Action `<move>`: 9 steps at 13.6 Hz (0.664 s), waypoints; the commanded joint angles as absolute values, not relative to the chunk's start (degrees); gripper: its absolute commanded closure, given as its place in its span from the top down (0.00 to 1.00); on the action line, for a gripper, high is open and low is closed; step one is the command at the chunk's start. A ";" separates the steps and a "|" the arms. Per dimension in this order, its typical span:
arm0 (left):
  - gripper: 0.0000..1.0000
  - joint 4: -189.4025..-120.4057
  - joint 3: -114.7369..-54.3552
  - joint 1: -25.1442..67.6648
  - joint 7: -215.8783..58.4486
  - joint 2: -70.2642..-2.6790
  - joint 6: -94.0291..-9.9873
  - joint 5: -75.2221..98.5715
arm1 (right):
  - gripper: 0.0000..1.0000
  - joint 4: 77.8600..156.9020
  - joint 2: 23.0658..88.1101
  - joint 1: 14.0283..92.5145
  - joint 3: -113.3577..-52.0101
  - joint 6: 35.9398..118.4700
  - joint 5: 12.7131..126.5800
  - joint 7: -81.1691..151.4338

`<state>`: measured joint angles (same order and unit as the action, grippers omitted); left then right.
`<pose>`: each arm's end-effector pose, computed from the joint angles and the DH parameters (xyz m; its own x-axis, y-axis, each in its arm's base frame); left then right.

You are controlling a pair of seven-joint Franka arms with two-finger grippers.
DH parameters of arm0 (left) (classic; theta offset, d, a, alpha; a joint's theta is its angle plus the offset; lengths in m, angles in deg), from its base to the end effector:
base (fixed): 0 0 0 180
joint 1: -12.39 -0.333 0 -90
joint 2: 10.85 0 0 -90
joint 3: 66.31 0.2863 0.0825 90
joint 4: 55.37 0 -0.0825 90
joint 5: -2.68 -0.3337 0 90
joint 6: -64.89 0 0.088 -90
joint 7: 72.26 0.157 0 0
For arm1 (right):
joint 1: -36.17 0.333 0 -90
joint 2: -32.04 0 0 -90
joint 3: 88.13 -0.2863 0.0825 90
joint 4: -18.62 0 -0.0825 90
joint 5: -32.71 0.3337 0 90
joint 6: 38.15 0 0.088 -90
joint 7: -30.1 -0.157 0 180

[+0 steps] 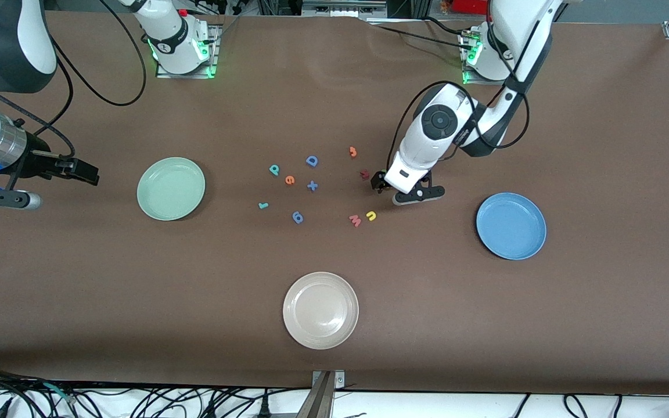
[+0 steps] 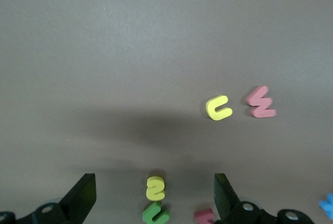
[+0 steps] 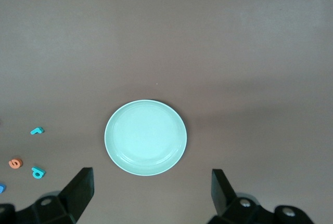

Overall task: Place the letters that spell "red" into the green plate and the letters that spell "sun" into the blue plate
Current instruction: 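Lower the left gripper and grasp the yellow Z-shaped letter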

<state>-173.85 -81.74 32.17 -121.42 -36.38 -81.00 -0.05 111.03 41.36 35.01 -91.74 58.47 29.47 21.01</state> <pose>0.4533 -0.3222 0.1890 0.9729 0.2289 -0.0321 0.2309 -0.9684 0.0946 0.5449 0.0134 0.4512 0.9908 -0.1090 -0.0806 -0.1045 -0.9928 0.0586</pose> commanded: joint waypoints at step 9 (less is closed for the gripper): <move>1.00 -177.79 -81.86 35.06 -143.02 -39.42 -88.46 -18.94 | 1.00 110.29 41.26 35.38 -91.56 56.68 29.90 20.61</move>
<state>-175.89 -82.03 34.31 -141.25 -40.19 -86.14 -17.11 111.03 41.35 35.01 -91.74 57.84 29.47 21.01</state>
